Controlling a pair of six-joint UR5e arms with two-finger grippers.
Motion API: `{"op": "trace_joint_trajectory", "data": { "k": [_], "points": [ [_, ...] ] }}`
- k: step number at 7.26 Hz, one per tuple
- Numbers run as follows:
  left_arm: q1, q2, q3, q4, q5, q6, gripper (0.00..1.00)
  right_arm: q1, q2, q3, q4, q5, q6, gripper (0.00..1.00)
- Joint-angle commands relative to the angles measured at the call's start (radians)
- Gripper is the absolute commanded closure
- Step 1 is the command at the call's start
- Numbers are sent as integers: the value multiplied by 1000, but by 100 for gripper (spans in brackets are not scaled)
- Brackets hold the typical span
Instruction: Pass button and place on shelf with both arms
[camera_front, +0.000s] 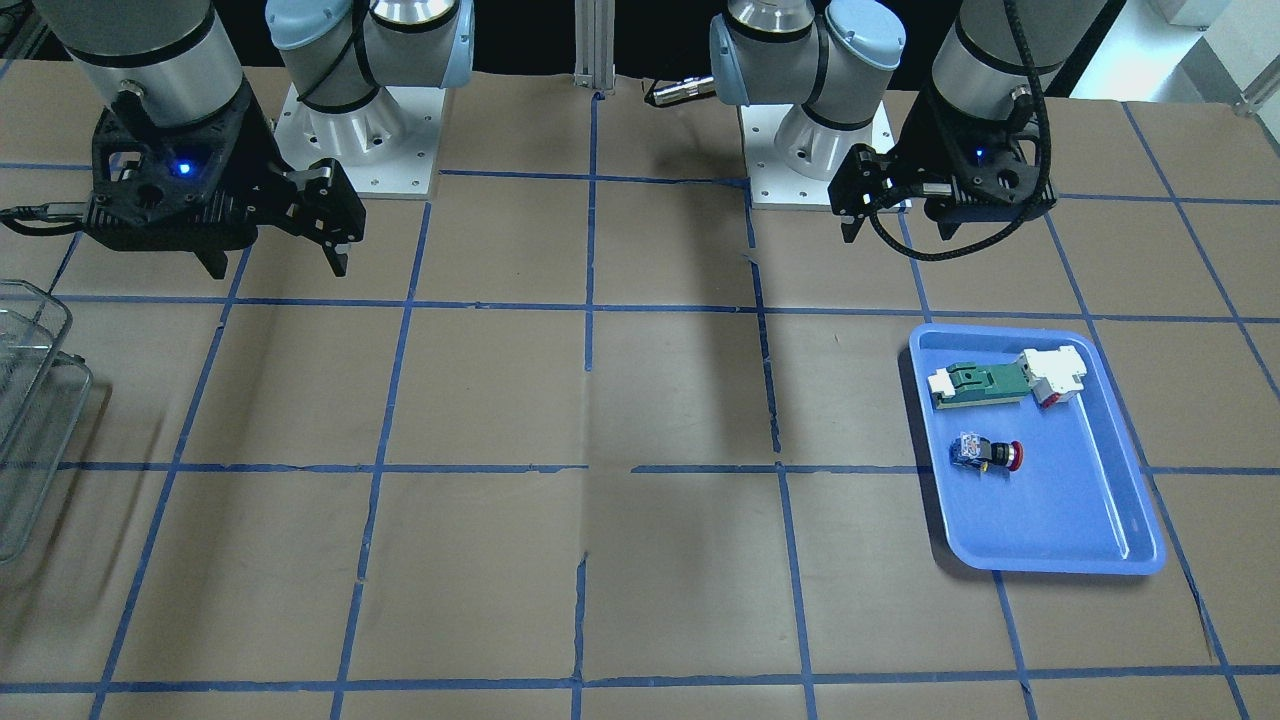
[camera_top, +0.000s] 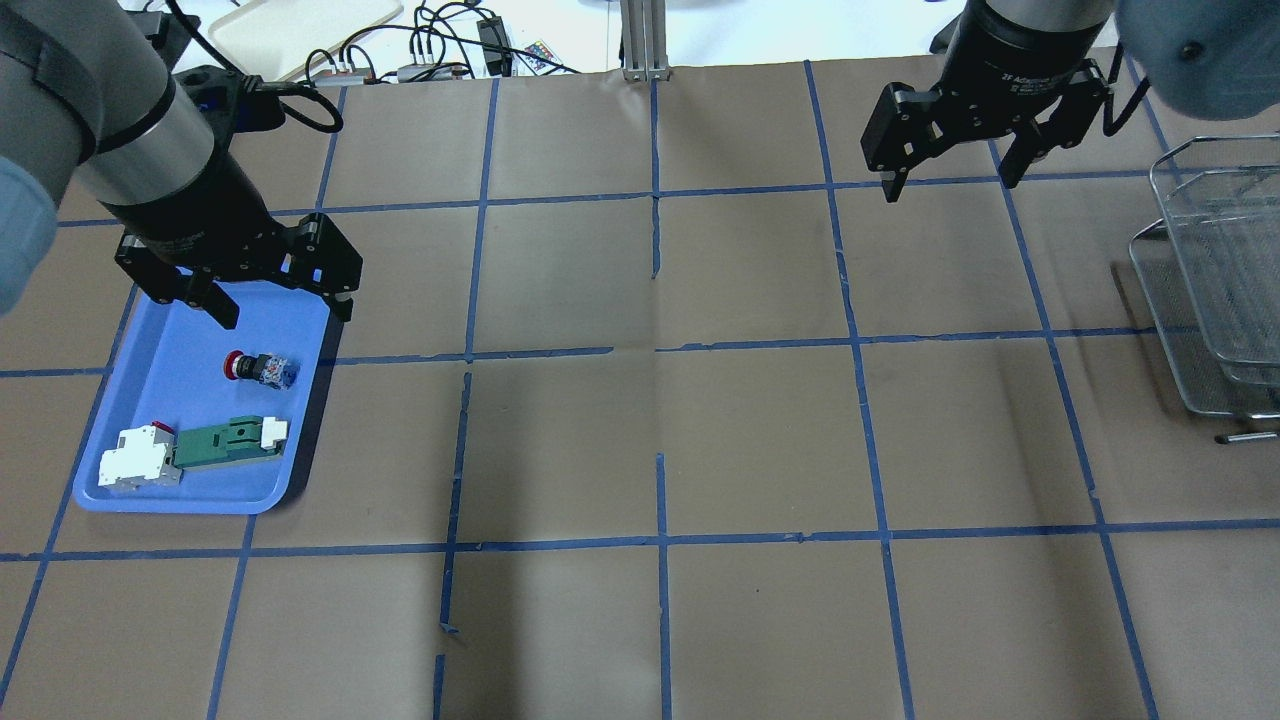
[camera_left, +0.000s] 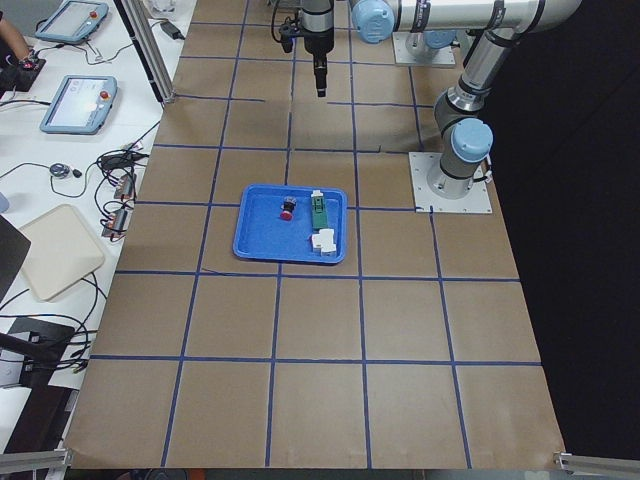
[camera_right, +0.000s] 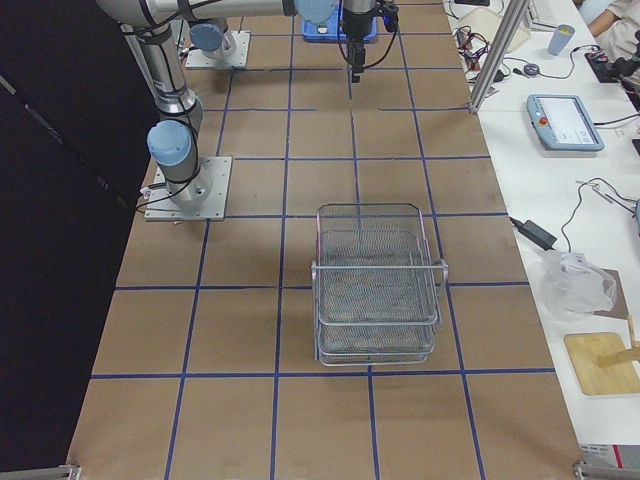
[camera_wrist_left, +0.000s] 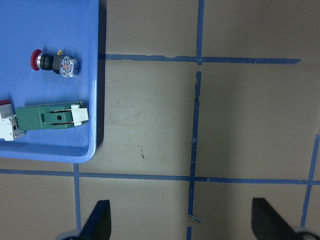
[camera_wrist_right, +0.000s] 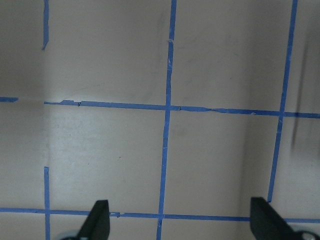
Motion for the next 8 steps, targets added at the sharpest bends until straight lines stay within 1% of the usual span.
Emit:
{"op": "trace_joint_trajectory", "data": {
  "k": [1,6,8],
  "points": [
    [2,1,13,0,4,-1,0,-5,1,3,-2,0,-1,0],
    [15,1,23,11,1,1,0,-3,-2,14,-13,-1,-1,0],
    [16,-1,6,25,-5,1,0,-5,0,14,-13,-3,-3,0]
  ]
}}
